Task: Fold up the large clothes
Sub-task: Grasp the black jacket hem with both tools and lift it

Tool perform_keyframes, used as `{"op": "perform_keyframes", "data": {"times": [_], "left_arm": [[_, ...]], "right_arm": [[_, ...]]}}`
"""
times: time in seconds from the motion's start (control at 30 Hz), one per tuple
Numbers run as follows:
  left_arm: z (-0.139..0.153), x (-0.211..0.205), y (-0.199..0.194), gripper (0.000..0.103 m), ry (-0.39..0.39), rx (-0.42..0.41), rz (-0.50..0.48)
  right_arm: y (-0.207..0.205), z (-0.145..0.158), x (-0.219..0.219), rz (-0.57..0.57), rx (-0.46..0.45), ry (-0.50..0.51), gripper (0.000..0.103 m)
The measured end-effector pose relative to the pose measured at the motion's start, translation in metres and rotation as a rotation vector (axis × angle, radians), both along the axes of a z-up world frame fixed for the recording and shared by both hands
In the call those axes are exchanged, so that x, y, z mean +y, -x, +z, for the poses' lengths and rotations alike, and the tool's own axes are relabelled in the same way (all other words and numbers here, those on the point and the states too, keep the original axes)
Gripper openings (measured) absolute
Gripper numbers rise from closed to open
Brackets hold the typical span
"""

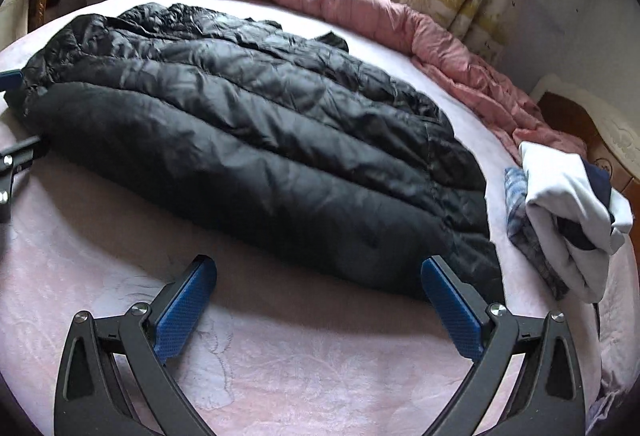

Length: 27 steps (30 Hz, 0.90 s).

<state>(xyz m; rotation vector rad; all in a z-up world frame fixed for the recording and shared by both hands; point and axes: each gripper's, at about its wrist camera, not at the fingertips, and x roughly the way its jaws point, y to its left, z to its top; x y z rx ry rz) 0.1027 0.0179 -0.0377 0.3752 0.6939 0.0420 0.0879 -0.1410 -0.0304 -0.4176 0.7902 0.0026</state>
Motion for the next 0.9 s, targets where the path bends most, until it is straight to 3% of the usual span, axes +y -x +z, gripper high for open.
{"op": "perform_keyframes", "data": {"times": [0.33, 0.43, 0.53, 0.6, 0.63, 0.7, 0.73, 0.8, 0.87, 0.9], "left_arm": [[-0.007, 0.014, -0.021, 0.093, -0.055, 0.015, 0.055], [-0.008, 0.021, -0.027, 0.093, -0.045, 0.035, 0.076], [-0.008, 0.031, -0.033, 0.092, -0.038, 0.041, 0.108], [-0.008, 0.039, -0.037, 0.078, -0.016, 0.046, 0.123], [-0.007, 0.042, -0.037, 0.07, -0.001, 0.048, 0.126], [-0.005, 0.045, -0.033, 0.045, 0.021, 0.038, 0.111], [-0.003, 0.043, -0.031, 0.041, 0.017, 0.023, 0.105], [0.0, 0.04, -0.023, 0.028, 0.006, -0.009, 0.086], [0.005, 0.038, -0.016, 0.021, 0.013, -0.029, 0.075], [0.007, 0.039, -0.011, 0.019, 0.024, -0.036, 0.076]], "right_arm": [[-0.016, -0.002, -0.016, -0.061, 0.012, -0.007, 0.103], [-0.023, -0.004, -0.026, -0.107, -0.002, 0.034, 0.103], [-0.032, -0.004, -0.041, -0.127, 0.014, -0.006, 0.103], [-0.041, -0.006, -0.049, -0.157, 0.014, 0.005, 0.101], [-0.044, -0.006, -0.053, -0.164, 0.013, -0.003, 0.096], [-0.046, -0.004, -0.059, -0.166, 0.005, -0.023, 0.074], [-0.045, -0.003, -0.06, -0.168, 0.002, -0.022, 0.07], [-0.042, -0.002, -0.06, -0.157, -0.013, -0.025, 0.038], [-0.035, 0.001, -0.057, -0.114, -0.027, -0.046, 0.021], [-0.03, 0.005, -0.055, -0.094, -0.046, -0.042, 0.019]]}}
